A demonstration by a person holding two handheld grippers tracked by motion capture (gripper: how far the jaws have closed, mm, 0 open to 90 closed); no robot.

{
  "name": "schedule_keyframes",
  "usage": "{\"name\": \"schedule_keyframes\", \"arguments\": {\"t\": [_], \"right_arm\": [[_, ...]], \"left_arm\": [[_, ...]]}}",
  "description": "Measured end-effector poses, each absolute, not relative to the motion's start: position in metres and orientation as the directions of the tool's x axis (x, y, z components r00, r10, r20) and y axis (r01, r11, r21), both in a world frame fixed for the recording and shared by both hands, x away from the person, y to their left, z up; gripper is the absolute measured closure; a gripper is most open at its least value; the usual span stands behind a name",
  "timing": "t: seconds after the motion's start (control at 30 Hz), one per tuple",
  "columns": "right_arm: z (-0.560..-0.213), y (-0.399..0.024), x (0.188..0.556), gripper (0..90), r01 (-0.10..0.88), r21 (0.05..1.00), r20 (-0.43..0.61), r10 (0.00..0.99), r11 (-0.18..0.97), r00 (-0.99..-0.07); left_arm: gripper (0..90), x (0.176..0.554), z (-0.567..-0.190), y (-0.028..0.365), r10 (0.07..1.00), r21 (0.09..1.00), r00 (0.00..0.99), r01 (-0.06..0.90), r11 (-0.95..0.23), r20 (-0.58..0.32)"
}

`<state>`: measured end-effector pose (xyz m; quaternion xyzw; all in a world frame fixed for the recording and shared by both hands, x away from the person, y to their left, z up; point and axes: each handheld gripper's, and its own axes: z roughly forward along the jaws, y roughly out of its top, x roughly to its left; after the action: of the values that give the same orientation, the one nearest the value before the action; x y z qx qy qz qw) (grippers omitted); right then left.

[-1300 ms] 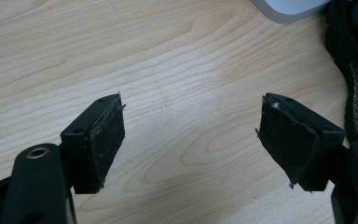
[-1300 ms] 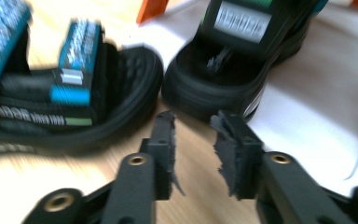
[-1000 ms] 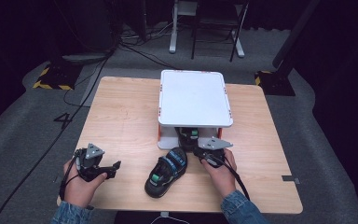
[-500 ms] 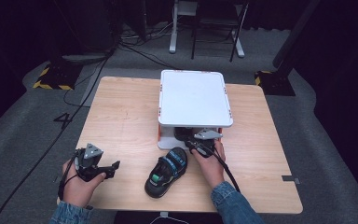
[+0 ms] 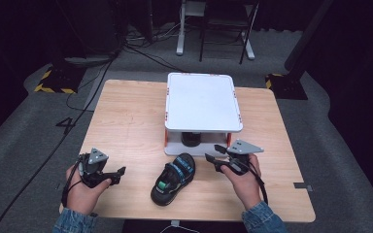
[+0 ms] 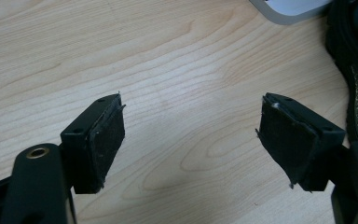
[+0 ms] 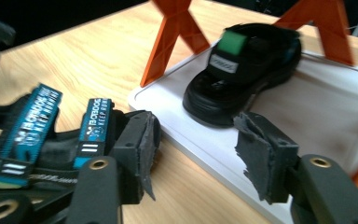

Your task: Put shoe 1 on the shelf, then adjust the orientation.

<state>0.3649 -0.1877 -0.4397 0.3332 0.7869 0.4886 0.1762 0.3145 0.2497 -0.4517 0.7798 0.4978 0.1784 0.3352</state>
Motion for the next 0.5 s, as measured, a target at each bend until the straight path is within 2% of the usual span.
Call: {"name": "schedule_keyframes", "arguments": {"t": [0.23, 0.5], "right_arm": [[-0.419, -0.202, 0.342, 40.3, 0.370, 0.889, 0.099, 0.675, 0.270, -0.731], [-0.422, -0.166, 0.319, 39.6, 0.376, 0.865, 0.138, 0.563, 0.332, -0.815]], "left_arm": [[23.0, 0.319, -0.451, 0.246, 0.889, 0.703, 0.454, 0.651, -0.285, -0.060], [23.1, 0.319, -0.451, 0.248, 0.890, 0.703, 0.451, 0.653, -0.280, -0.064]]}}
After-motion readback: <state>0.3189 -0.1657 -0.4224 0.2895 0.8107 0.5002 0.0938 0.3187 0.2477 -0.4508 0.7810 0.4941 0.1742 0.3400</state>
